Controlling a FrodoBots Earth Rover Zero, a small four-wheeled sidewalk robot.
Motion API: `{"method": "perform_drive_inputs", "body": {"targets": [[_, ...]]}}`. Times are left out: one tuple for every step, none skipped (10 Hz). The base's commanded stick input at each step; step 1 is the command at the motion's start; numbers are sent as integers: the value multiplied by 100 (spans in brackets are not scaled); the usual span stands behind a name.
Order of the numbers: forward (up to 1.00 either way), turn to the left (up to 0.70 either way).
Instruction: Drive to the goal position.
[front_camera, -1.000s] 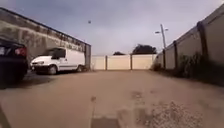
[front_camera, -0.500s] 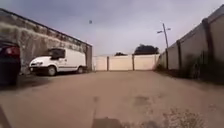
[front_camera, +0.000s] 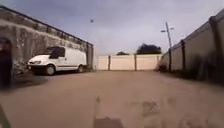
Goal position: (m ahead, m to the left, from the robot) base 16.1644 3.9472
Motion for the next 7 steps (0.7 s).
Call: {"method": "perform_drive_inputs", "body": {"targets": [[70, 0], [70, 0], [70, 0], [70, 0], [70, 0], [70, 0], [70, 0]]}}
